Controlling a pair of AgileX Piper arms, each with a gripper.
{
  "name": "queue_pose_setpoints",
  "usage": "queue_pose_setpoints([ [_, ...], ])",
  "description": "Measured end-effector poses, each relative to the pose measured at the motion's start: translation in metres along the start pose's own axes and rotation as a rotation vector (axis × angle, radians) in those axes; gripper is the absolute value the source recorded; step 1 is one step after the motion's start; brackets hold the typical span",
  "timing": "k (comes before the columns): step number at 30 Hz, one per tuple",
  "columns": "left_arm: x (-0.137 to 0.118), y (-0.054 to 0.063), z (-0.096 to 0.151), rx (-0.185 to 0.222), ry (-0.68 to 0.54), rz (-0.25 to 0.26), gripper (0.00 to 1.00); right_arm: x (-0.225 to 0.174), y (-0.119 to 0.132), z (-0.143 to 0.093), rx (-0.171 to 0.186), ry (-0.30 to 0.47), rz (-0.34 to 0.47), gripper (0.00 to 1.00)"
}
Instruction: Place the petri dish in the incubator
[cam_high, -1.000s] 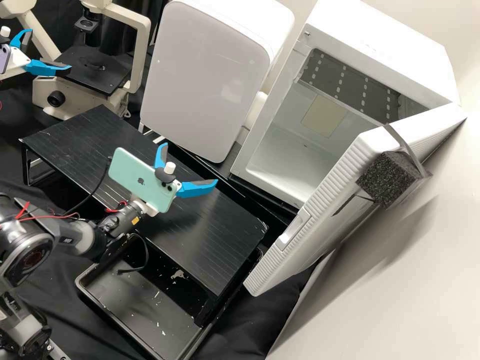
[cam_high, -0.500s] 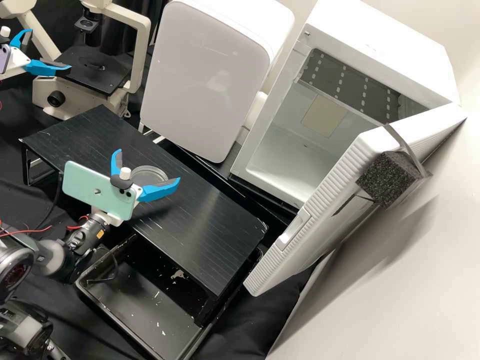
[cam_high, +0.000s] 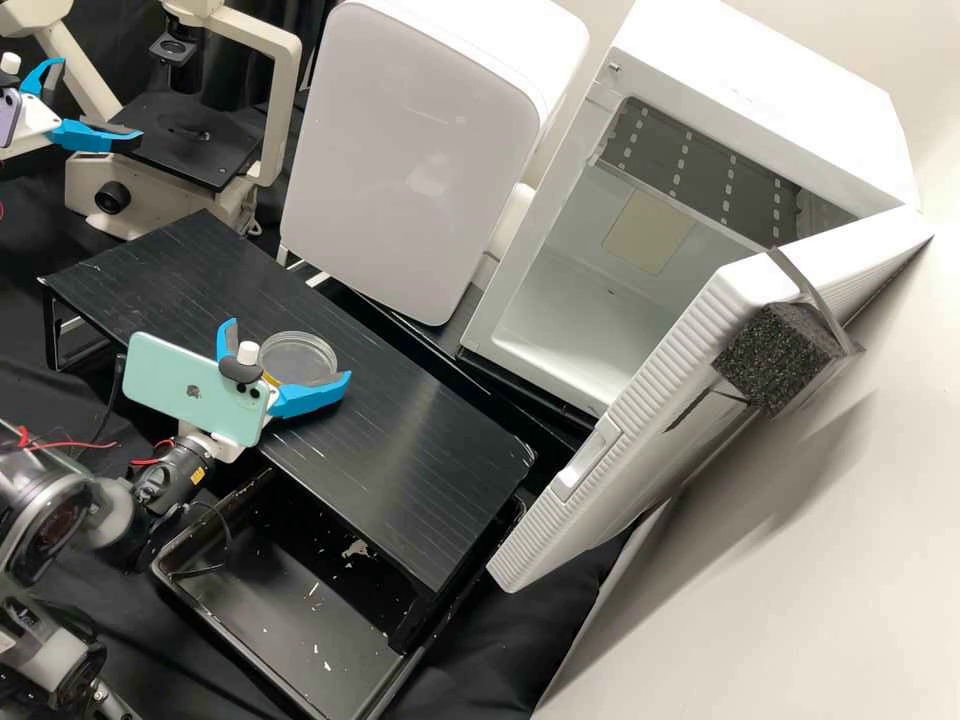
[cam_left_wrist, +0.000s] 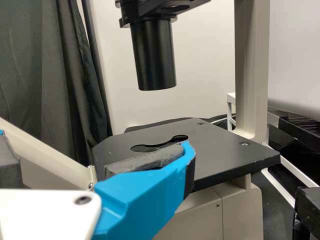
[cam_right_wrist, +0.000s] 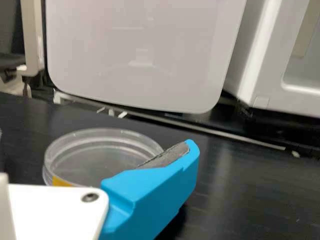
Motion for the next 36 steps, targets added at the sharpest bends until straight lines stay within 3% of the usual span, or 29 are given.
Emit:
queue_pose_setpoints([
  [8,0.0,0.0,0.0,0.0,0.0,0.0,1.0,0.012,0.001,0.015,0.083,-0.041,0.001,1.0],
  [16,0.0,0.0,0.0,0.0,0.0,0.0,1.0,0.014,0.004,0.021,0.106,-0.038,-0.003,1.0],
  [17,0.0,0.0,0.0,0.0,0.0,0.0,1.0,0.013,0.005,0.021,0.106,-0.036,-0.005,0.0],
  [36,0.0,0.0,0.0,0.0,0.0,0.0,1.0,0.013,0.005,0.02,0.105,-0.033,-0.006,0.0],
])
